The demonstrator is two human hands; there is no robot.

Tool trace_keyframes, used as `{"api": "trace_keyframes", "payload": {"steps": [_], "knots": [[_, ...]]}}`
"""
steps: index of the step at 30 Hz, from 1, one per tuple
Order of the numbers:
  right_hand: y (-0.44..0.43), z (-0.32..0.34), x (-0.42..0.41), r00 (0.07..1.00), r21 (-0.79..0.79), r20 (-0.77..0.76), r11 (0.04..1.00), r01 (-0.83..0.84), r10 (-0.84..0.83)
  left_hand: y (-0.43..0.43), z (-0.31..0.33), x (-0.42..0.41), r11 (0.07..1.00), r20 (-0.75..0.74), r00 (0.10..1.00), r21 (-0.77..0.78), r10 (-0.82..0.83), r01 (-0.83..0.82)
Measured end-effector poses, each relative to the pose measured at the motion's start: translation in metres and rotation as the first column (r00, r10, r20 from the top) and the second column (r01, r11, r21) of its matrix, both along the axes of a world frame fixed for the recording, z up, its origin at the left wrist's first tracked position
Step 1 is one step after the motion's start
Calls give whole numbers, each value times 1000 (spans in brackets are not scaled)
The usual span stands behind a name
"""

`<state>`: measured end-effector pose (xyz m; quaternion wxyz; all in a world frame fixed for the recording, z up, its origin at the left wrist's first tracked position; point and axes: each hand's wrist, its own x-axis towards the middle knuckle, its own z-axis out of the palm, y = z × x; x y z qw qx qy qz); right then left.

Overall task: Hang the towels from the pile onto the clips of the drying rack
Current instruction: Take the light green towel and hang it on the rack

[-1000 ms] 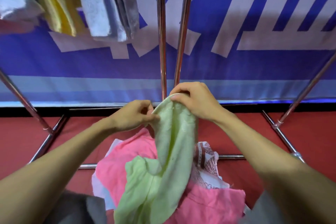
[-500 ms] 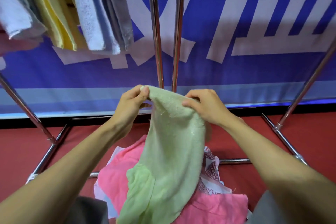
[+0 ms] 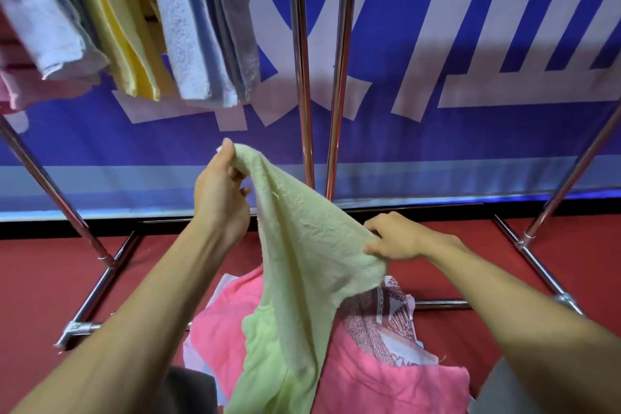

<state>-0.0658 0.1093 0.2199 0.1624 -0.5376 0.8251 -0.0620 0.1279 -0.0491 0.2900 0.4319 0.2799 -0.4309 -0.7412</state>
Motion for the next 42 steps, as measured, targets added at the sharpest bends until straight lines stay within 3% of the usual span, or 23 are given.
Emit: {"api": "trace_keyframes", "payload": {"steps": [2,5,7,9,12,15,17,19,23,28,31,36,42], "knots": [[3,-2,-1,1000,41,-2,999,-1,1,-5,4,3,996,-66,996,76,55,-50],[6,-1,-1,997,51,72,998,33,-37,-13,4,9,950,-207,971,307,122,-54],[7,1,1,954,19,280,994,109,-110,-18,0,12,905,-176,968,417,178,-90],[7,10,8,848,8,506,984,179,-159,-18,-3,12,901,-50,977,399,208,-172],[4,37,20,641,-133,762,948,289,-88,-8,-3,5,952,153,961,171,228,-253],[-1,64,26,410,-358,905,731,581,118,3,-4,-1,931,297,913,-316,280,-183],[-5,67,30,256,-295,955,592,750,151,9,-9,-3,851,336,905,-523,261,-51],[-10,62,36,169,-186,982,583,791,84,15,-13,-5,843,391,894,-537,216,32],[-18,57,51,165,-156,985,675,721,51,23,-17,-9,891,396,909,-450,129,69],[-23,52,62,129,-89,992,709,699,-3,35,-12,-11,960,304,952,-276,38,50],[-27,49,64,66,-23,997,691,722,-37,41,-12,-13,941,317,948,-320,-3,110],[-26,46,62,119,2,984,685,729,-129,41,-21,-13,865,418,908,-438,-46,245],[-24,49,60,60,45,990,693,720,-126,44,-20,-11,786,444,896,-541,-33,297]]}}
